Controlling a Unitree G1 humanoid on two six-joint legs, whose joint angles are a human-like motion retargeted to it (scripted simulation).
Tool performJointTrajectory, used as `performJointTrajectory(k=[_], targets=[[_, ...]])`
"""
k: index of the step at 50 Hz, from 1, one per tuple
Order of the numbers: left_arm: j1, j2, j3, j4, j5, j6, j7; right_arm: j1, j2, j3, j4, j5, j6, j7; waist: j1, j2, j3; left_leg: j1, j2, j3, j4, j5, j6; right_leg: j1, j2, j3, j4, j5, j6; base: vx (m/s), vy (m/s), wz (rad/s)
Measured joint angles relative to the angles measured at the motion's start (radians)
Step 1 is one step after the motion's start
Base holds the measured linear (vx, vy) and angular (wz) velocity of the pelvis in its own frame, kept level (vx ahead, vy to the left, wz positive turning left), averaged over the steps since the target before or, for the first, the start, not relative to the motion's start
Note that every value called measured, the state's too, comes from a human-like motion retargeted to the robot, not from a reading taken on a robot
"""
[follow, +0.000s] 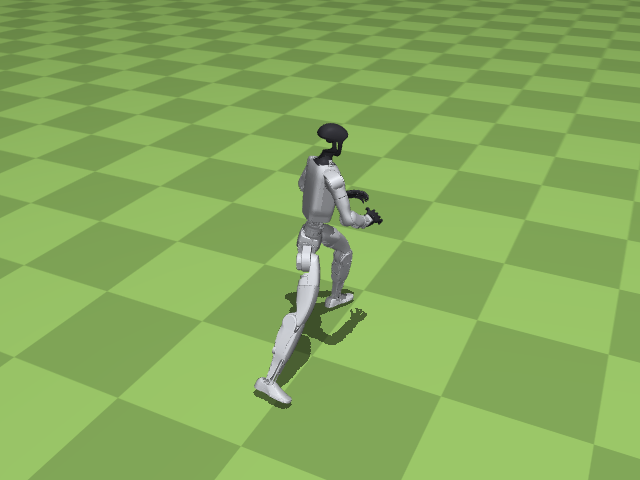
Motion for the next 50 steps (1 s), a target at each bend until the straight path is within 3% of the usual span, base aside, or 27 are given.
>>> performJointTrajectory(k=[10, 12, 13, 15, 17, 20, 30, 38, 50], targets=[[0.059, -0.096, 0.046, -0.029, 0.013, 0.025, -0.040, 0.102, -0.110, -0.083, -0.012, 0.057, 0.001, 0.060, -0.079, 0.002, 0.052, 0.189, -0.075, 0.014, -0.376, 0.167, 0.000, 0.121, 0.085, -0.101, 0.010, -0.060, 0.000, -0.06, -0.24, 0.26], [0.030, -0.096, 0.066, -0.009, 0.010, 0.038, -0.050, 0.089, -0.122, -0.111, -0.006, 0.077, 0.003, 0.075, -0.032, 0.054, 0.157, 0.279, -0.014, 0.005, -0.332, 0.137, 0.000, 0.191, 0.123, -0.058, 0.023, -0.076, -0.001, -0.06, -0.08, -0.65], [0.034, -0.105, 0.066, -0.008, 0.013, 0.039, -0.053, 0.101, -0.128, -0.124, -0.002, 0.082, 0.003, 0.077, -0.032, 0.058, 0.165, 0.291, -0.014, 0.003, -0.341, 0.141, 0.000, 0.204, 0.126, -0.063, 0.024, -0.079, -0.001, 0.02, -0.08, -0.09], [0.061, -0.123, 0.063, -0.015, 0.019, 0.039, -0.056, 0.139, -0.137, -0.143, 0.007, 0.085, 0.004, 0.072, -0.056, 0.036, 0.134, 0.277, -0.041, 0.003, -0.370, 0.157, 0.000, 0.196, 0.112, -0.086, 0.029, -0.084, 0.000, 0.07, -0.06, 0.29], [0.062, -0.128, 0.068, -0.015, 0.019, 0.040, -0.065, 0.158, -0.149, -0.174, 0.008, 0.096, 0.006, 0.078, -0.041, 0.057, 0.165, 0.288, -0.018, -0.008, -0.330, 0.137, 0.000, 0.219, 0.121, -0.075, 0.032, -0.083, -0.001, 0.00, 0.00, 0.00], [0.117, -0.149, 0.054, -0.042, 0.027, 0.031, -0.069, 0.234, -0.168, -0.213, 0.003, 0.096, 0.007, 0.067, -0.084, 0.016, 0.084, 0.199, -0.066, -0.017, -0.327, 0.145, 0.000, 0.178, 0.084, -0.121, 0.028, -0.068, 0.000, 0.10, 0.06, 0.53], [0.145, -0.127, 0.054, -0.056, -0.012, 0.013, -0.068, 0.311, -0.242, -0.336, -0.021, 0.136, 0.021, 0.040, -0.059, 0.044, 0.080, 0.030, 0.013, -0.040, 0.097, -0.063, 0.000, 0.108, -0.016, -0.028, 0.035, -0.014, 0.000, 0.10, 0.27, -0.26], [0.145, -0.064, 0.036, -0.060, -0.043, -0.005, -0.074, 0.356, -0.300, -0.425, -0.050, 0.173, 0.025, 0.022, -0.059, 0.109, 0.052, -0.091, 0.094, -0.059, 0.412, -0.240, 0.000, 0.044, -0.086, 0.052, 0.014, 0.035, 0.000, 0.10, 0.35, -0.39], [0.126, -0.004, 0.072, -0.045, -0.052, 0.000, -0.044, 0.451, -0.324, -0.521, -0.093, 0.179, 0.030, 0.038, -0.088, 0.168, 0.031, -0.168, 0.156, -0.098, 0.607, -0.334, 0.000, 0.002, -0.120, 0.105, 0.024, 0.065, 0.000, 0.05, 0.15, -0.14]])
